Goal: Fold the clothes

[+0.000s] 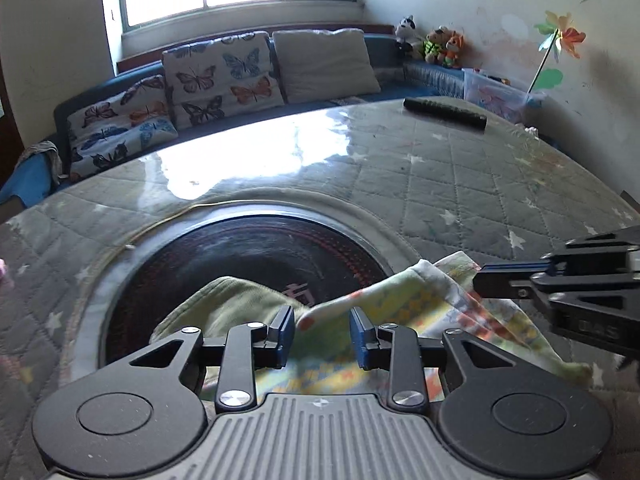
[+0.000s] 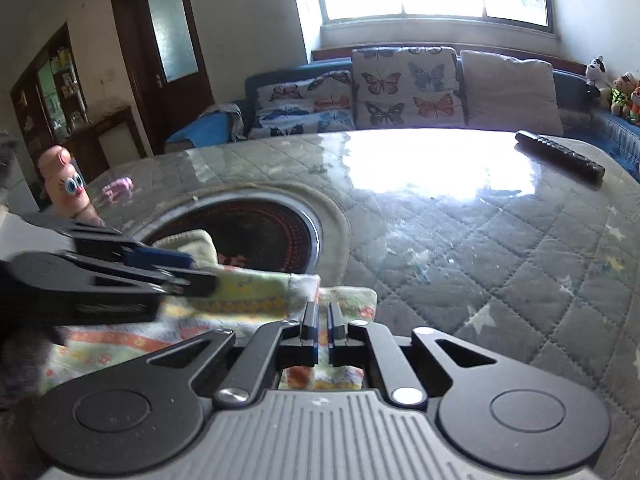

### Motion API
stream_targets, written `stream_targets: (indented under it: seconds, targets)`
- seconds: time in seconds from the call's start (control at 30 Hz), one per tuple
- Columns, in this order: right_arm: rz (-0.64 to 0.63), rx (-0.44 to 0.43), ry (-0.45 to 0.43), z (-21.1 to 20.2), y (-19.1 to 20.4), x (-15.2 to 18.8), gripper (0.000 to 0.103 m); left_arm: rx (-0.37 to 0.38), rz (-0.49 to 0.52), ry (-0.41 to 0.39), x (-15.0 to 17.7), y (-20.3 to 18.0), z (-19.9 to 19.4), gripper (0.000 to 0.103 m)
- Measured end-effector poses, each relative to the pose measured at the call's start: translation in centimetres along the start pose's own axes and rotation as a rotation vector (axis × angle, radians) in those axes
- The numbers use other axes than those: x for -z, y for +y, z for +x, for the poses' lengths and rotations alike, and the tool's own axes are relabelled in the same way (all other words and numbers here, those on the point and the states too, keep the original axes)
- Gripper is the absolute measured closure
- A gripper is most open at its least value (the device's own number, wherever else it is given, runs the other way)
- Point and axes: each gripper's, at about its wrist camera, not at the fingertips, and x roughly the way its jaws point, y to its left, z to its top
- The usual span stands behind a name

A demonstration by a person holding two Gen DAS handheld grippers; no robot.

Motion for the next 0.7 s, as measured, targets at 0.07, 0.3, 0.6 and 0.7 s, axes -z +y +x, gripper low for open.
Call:
stream_targets:
  seconds: [0.07,0.3,0.6,0.7]
  targets:
    - [-0.001,-0.012,-0.012,-0.1,0.1,-0.1,0.095,0.0,-0.01,0.008,-0.1,0.0,0.8,0.07]
    - [-0.018,-0.044,-0.002,0.9,0.7,-0.3,0.088,0.004,-0.043,-0.023,0.2,0.5,-0.3,0.06]
    - [-0.073,-0.091,0.003,0.8,2.8,0.3,0.052,-0.087,-0.081,-0.095,1.7,2.1,-4.5,0.013]
    - [-0.094,-0.108,0.003,0.5,3.8,0.6,0.046,-0.125,-0.089,-0.112,2.8,2.8,-6.3,0.003]
